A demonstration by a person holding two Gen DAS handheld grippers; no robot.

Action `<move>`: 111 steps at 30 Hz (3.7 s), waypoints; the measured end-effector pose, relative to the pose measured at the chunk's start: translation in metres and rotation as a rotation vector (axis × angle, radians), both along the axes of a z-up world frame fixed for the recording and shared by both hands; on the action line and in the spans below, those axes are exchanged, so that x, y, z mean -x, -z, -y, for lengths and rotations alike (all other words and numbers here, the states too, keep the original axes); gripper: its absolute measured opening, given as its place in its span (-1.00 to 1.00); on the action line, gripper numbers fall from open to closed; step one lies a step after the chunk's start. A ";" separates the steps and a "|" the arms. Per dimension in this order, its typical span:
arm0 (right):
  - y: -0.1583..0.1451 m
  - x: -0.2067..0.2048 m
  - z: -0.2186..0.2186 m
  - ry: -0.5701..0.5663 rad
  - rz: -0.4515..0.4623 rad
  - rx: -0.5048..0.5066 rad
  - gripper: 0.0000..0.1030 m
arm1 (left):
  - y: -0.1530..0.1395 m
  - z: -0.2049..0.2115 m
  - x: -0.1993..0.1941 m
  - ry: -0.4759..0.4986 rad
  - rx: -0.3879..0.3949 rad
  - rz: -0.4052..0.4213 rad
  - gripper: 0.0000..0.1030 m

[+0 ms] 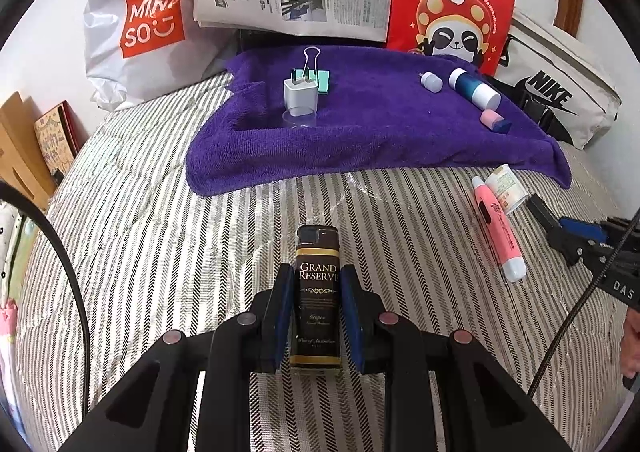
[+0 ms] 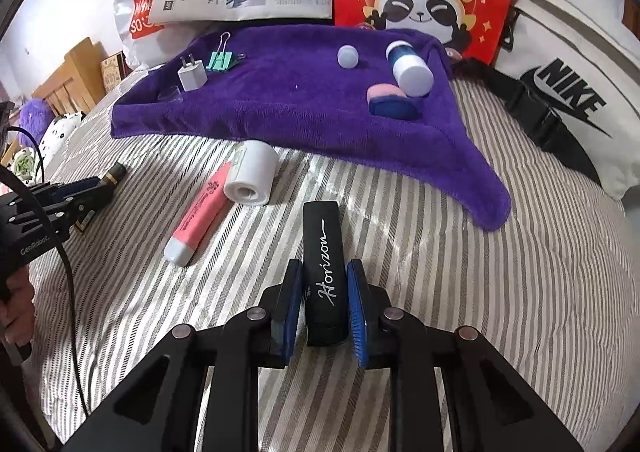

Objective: Organize rigid objects

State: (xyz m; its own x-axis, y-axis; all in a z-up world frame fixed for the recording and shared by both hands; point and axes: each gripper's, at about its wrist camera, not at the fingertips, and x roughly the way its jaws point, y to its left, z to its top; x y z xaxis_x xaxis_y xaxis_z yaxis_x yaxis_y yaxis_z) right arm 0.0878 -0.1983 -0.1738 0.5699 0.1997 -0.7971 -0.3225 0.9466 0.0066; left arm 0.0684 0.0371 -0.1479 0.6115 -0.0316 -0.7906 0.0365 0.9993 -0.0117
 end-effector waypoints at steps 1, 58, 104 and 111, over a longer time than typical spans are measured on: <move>0.000 -0.001 0.000 -0.008 0.008 0.005 -0.56 | 0.001 0.000 0.001 0.000 0.000 0.011 -0.55; 0.002 0.006 -0.001 -0.006 0.104 0.026 -0.59 | 0.001 0.005 0.002 0.011 0.011 0.027 -0.42; -0.057 -0.042 0.011 -0.015 0.022 -0.099 -0.58 | -0.059 -0.002 -0.049 0.064 0.094 -0.016 -0.57; -0.074 -0.082 0.006 -0.002 0.041 -0.141 -0.58 | -0.071 0.008 -0.086 0.096 0.107 -0.003 -0.56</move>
State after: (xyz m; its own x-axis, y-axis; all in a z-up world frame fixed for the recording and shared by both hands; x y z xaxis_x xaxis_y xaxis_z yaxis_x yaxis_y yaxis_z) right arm 0.1695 -0.2047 -0.1001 0.6005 0.3092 -0.7374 -0.3273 0.9364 0.1261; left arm 0.1548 0.0288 -0.0770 0.5992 -0.1744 -0.7814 0.1319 0.9842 -0.1185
